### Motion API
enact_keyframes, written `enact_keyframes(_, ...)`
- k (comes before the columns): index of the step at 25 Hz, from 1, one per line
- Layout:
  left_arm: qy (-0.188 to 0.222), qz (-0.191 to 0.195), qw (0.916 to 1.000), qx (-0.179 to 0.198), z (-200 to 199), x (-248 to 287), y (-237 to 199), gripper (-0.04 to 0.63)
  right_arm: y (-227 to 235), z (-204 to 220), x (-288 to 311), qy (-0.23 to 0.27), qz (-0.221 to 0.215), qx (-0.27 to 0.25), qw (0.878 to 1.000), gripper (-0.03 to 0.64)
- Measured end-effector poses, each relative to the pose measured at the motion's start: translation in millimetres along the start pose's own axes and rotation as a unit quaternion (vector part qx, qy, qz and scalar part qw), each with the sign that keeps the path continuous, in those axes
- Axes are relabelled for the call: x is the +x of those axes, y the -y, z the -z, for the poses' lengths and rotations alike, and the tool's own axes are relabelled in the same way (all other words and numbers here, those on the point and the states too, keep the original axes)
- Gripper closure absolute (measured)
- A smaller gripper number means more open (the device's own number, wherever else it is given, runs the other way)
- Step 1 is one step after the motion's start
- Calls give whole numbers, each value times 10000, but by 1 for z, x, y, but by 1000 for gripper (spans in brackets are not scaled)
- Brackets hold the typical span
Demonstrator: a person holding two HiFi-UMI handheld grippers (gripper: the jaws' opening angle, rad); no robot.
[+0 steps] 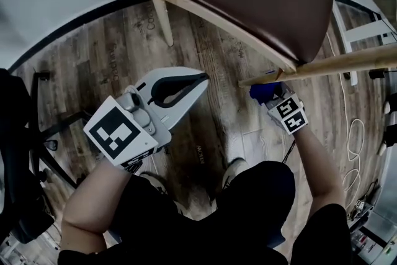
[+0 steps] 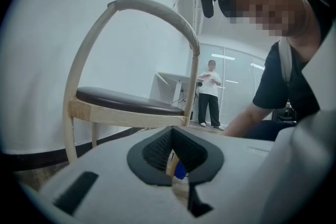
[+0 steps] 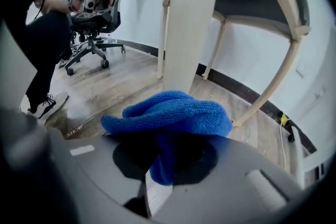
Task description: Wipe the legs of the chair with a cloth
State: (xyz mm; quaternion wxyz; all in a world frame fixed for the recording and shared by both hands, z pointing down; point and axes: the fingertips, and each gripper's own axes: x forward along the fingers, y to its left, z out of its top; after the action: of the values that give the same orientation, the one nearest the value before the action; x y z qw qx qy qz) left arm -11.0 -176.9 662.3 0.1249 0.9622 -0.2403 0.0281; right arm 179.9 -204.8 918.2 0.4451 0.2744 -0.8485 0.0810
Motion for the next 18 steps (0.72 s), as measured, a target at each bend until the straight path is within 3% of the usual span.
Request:
enact_keyframes(7, 141, 110, 9998, 63, -9, 3, 9, 597, 8, -56, -77, 351, 469, 387, 9975, 552)
enact_keyframes(12, 293, 210, 9991, 212, -19, 8, 19, 597, 9, -96, -130, 755, 674, 386, 9941, 554)
enact_keyframes(15, 276, 247, 9990, 239, -18, 12, 23, 597, 4, -117, -160, 1209, 712, 531, 9887, 554)
enact_keyframes(18, 233, 245, 9992, 213, -17, 14, 25, 597, -9, -153, -189, 2037, 623, 583, 9753, 554)
